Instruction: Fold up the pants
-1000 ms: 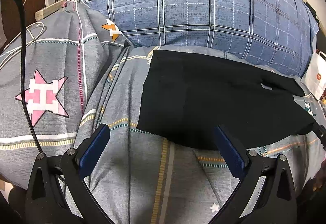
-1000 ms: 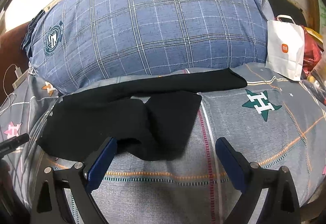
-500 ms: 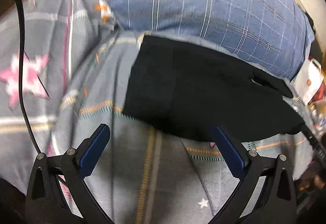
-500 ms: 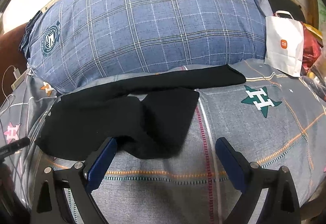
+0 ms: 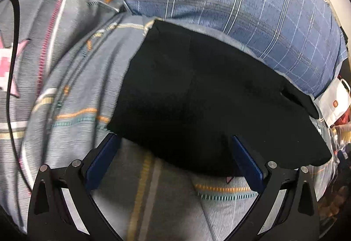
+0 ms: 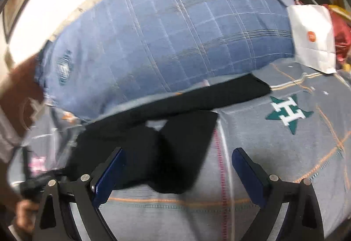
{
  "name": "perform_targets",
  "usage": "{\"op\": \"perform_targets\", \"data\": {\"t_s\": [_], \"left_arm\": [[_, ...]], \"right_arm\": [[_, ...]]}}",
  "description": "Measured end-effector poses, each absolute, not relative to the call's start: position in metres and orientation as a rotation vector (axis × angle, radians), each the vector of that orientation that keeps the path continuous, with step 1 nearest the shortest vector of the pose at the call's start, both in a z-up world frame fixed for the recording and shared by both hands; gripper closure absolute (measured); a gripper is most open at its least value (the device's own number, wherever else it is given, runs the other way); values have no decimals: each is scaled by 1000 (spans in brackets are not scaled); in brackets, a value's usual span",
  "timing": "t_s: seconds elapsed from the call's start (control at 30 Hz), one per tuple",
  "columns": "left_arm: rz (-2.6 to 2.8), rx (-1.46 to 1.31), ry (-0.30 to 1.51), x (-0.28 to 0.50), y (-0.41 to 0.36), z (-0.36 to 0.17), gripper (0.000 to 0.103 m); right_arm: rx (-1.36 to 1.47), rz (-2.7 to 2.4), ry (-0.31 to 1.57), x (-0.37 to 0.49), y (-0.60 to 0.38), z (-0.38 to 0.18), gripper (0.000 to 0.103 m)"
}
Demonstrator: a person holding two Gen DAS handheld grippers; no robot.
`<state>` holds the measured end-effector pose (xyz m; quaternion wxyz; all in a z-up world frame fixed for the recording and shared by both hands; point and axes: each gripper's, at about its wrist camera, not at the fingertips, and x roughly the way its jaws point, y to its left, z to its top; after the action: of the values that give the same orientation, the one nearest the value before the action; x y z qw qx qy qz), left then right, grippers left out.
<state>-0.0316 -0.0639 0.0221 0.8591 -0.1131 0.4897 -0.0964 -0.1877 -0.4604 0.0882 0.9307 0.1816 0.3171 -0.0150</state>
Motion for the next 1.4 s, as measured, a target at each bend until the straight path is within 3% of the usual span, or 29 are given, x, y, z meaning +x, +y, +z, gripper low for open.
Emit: {"op": "perform_targets", "data": {"t_s": [0.17,0.43,0.53,0.57,0.6,0.67,0.87,1.0,1.13,1.17,1.23,1.3,1.4], "left_arm": [[-189,-233,1020,-22,-76,23,1],[-188,-244,1030,-9,-82,24,1],[-209,-239,1016,-7,-84,23,9],[-212,-228,1009,-6,-85,23,21],[-209,-198,999,-5,-88,23,36],[-207,-174,999,-3,-88,24,50],[-240,-203,1027,-5,-74,23,52],[-245,-203,1026,-11,-72,24,52],[-252,-242,1034,-12,-71,24,37],[-253,-244,1036,-12,-72,24,32],[-245,-239,1038,-13,-74,24,31],[-247,-233,1037,-13,-75,24,31],[-255,-299,1044,-11,-67,24,32]], "right_arm": [[325,-125,706,-165,-472,75,6],[288,-116,854,-93,-472,22,25],[278,-114,827,-79,-471,15,50],[281,-86,835,-74,-469,15,75],[280,-90,835,-72,-468,15,84],[294,-85,816,-77,-468,22,99],[322,-199,677,-151,-498,67,99],[262,-416,734,-191,-527,65,99],[277,-540,874,-200,-546,37,98],[279,-545,900,-202,-546,35,94],[282,-520,835,-210,-542,46,81],[293,-447,752,-213,-524,64,55],[333,-186,697,-208,-481,79,53]]}}
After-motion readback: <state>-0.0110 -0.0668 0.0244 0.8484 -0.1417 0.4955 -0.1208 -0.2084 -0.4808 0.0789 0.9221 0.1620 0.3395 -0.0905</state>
